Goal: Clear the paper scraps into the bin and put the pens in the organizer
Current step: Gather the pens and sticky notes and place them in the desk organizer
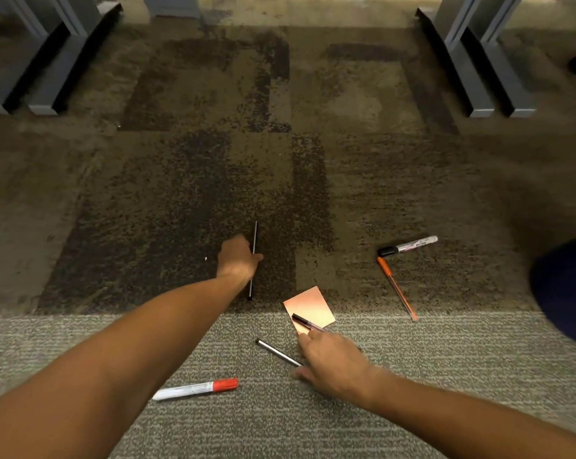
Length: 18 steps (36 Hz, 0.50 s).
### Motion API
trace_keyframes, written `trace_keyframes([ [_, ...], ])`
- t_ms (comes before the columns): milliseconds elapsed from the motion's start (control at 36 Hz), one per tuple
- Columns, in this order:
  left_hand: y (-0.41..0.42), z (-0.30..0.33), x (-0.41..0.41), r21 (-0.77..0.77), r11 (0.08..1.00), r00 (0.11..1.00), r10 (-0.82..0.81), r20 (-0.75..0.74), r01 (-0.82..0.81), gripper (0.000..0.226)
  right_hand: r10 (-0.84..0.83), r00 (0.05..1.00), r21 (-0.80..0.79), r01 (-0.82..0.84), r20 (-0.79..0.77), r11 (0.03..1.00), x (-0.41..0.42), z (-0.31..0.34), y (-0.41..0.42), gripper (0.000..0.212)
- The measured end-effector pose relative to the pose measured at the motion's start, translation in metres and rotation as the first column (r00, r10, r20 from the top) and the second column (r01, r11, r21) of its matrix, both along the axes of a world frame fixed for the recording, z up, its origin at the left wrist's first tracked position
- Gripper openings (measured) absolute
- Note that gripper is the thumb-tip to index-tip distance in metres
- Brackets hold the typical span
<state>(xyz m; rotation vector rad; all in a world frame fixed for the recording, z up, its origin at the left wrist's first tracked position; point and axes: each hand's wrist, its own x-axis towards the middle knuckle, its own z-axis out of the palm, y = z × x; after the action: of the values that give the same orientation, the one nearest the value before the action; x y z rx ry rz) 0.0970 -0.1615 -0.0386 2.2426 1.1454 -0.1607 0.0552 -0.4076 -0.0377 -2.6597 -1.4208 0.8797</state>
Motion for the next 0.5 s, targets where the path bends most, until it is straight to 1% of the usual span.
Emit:
trace_keyframes([
  [111, 0.001, -0.002, 0.001, 0.04, 0.999, 1.0, -0.017, -0.003, 0.017, 0.025, -0.002, 1.0, 0.03, 0.002, -0.003, 1.0, -0.001, 0.001, -0.001, 0.044],
  [194, 0.001, -0.001, -0.001, 0.056, 0.996, 0.997, -0.067, -0.044, 0.069, 0.024, 0.011, 1.0, 0.036, -0.01, -0.021, 0.999, -0.002, 0.006, -0.001, 0.039],
  [278, 0.003, 0.003, -0.005, 0.063, 0.99, 0.989, -0.123, -0.078, 0.128, 0.027, 0.008, 0.996, 0.028, -0.006, -0.094, 1.0, 0.0, 0.013, -0.002, 0.03],
  [417, 0.007, 0.015, -0.018, 0.056, 0.979, 0.979, -0.192, -0.068, 0.195, 0.022, -0.064, 0.972, 0.036, 0.074, -0.224, 0.997, 0.009, 0.026, -0.004, 0.01],
  [444, 0.009, 0.017, -0.022, 0.053, 0.975, 0.975, -0.214, -0.066, 0.217, 0.022, -0.067, 0.971, 0.047, 0.08, -0.231, 0.996, 0.012, 0.029, -0.004, 0.012],
  [500, 0.014, 0.02, -0.032, 0.039, 0.961, 0.961, -0.27, -0.056, 0.273, 0.024, -0.056, 0.969, 0.07, 0.075, -0.241, 0.995, 0.019, 0.033, -0.006, 0.031],
])
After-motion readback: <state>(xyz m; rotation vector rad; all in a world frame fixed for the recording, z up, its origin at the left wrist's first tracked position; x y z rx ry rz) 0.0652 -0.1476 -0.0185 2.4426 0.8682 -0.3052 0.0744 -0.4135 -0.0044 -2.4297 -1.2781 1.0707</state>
